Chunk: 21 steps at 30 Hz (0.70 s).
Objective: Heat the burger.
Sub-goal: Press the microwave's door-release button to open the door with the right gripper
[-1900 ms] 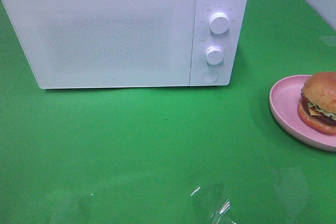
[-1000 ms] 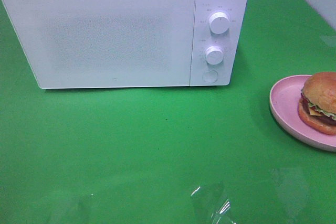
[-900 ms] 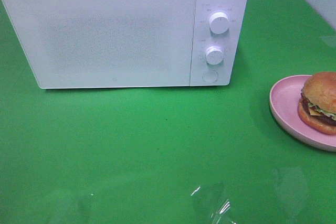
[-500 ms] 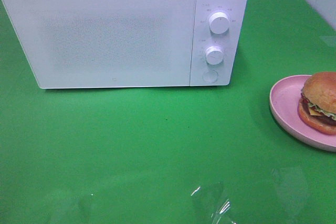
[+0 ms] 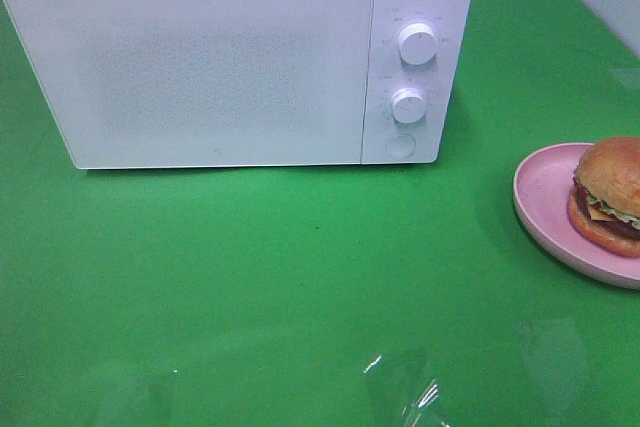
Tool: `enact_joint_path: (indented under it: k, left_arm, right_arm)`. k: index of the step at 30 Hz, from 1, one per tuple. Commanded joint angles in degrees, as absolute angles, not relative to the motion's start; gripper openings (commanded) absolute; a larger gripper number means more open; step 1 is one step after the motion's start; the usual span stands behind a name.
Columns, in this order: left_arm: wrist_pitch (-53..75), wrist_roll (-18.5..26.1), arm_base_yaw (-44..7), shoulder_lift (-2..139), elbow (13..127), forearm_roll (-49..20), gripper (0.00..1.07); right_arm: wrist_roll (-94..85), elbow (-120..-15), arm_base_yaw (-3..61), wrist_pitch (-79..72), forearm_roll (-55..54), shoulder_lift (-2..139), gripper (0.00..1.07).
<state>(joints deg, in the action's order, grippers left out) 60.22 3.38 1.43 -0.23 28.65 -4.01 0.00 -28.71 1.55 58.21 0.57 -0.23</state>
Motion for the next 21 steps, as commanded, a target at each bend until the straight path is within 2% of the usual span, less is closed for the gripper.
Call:
enact_joint_path:
  k: [1,21]
  left_arm:
    - [59.47,3.5,1.2,-1.83,28.53,-4.13,0.0]
    - [59.47,3.5,1.2,-1.83,28.53,-4.13,0.0]
  right_arm:
    - [-0.86,-28.65,1.55,57.41,0.74,-1.78,0.64]
    - [-0.86,-29.28,1.55,56.49,0.8,-1.78,0.64]
